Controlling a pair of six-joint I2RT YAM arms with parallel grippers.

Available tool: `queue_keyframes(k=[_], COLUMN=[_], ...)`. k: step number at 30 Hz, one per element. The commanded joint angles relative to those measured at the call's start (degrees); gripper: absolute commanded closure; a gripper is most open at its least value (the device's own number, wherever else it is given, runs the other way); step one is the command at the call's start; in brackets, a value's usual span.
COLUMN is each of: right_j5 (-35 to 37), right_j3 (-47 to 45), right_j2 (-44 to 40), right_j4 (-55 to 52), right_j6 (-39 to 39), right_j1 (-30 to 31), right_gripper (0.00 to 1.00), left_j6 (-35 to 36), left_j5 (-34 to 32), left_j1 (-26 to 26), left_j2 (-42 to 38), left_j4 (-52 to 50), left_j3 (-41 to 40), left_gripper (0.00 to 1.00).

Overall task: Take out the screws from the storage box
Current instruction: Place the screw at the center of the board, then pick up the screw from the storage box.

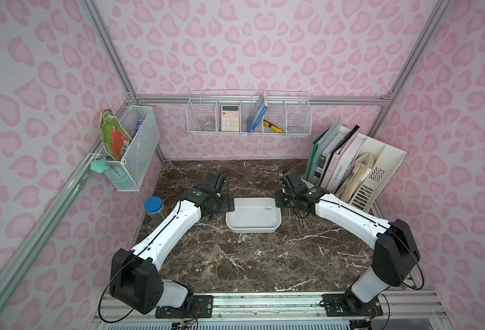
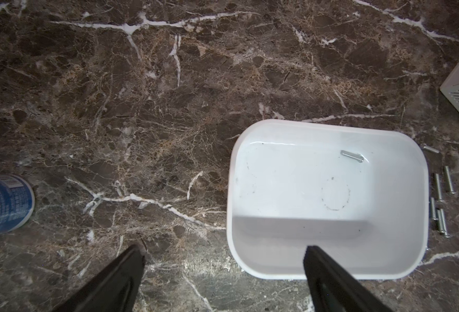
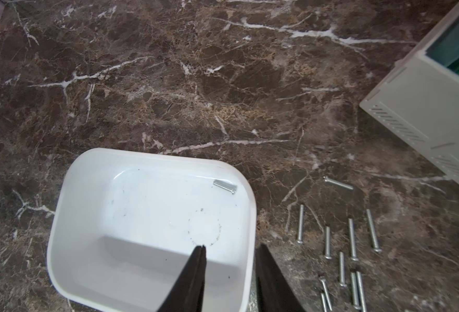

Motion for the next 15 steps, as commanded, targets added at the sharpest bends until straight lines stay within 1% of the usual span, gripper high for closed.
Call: queue_keyframes(k=[1,4,5,15], right_j5=[-1.11,-0.85,-0.85,-2.60], right_j3=[1.59,2.60,4.26,9.50], right_j2=[1.55,3.50,4.04,9.71], right_j4=[-0.64,-1.63,-1.52,-2.42], right_j6=[-1.92,-2.75,-3.06,-4.72], right_j1=[0.81,1.97,2.39,4.61], right_gripper=[0.65,0.66,0.66,0.67], left_j6=[-0.17,-0.47,-0.65,-0.87], left_j5=[-0.56,-0.49,-0.42,-0.76], left_j1=[0.22,0.47,0.57,2.57], left_j2=[0.58,1.48,1.66,1.23], left_j4=[0.71,0.53,0.65,3.84], left_j3=[-0.13,0.21,0.20,-0.96], left_gripper=[0.03,0.03,0.03,0.02])
